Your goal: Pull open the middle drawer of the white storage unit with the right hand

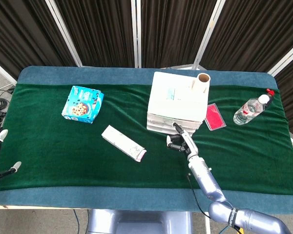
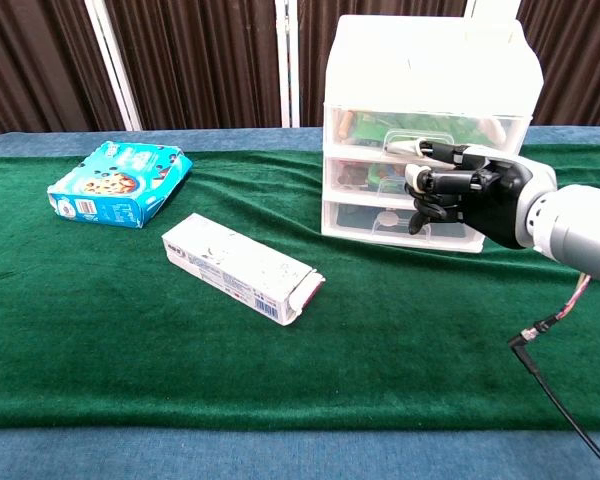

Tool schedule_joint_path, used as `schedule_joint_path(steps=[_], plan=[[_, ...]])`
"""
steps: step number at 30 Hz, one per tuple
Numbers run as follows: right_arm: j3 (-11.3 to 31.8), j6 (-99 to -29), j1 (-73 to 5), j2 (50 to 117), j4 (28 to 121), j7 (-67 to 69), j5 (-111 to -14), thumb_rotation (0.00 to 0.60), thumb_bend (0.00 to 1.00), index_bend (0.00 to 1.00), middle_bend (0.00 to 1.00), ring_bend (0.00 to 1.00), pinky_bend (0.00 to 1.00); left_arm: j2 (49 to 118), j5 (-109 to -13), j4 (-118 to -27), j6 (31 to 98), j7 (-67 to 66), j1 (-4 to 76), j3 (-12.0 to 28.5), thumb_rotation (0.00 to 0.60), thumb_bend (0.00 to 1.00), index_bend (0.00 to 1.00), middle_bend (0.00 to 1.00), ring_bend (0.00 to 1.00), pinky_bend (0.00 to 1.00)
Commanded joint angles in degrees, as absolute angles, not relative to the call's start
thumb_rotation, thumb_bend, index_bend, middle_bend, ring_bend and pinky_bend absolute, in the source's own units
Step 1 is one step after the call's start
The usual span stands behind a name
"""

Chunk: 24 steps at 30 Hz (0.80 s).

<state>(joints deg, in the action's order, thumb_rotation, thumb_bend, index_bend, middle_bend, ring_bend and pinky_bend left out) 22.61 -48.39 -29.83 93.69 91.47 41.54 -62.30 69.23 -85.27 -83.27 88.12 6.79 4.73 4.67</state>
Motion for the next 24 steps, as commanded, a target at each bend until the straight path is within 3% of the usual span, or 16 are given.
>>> schedule_joint_path(steps=[1, 24], plan=[[22.41, -48.50, -29.60, 93.45, 91.84, 41.77, -62.59, 0.600, 0.55, 0.26, 0.86, 0.84, 0.61, 69.23, -85.26, -83.29, 88.17, 6.79, 4.71, 4.69, 0.600, 0.19, 0.00, 0.00, 0.00, 0.00], [19.16, -49.01, -26.12, 90.16, 93.56, 48.93, -68.25, 0.600, 0.55, 0.28, 0.86, 0.84, 0.61, 69.28, -85.40, -83.46, 88.21, 6.41, 4.73, 4.55, 0.600, 0.19, 0.00, 0.00, 0.00, 0.00]])
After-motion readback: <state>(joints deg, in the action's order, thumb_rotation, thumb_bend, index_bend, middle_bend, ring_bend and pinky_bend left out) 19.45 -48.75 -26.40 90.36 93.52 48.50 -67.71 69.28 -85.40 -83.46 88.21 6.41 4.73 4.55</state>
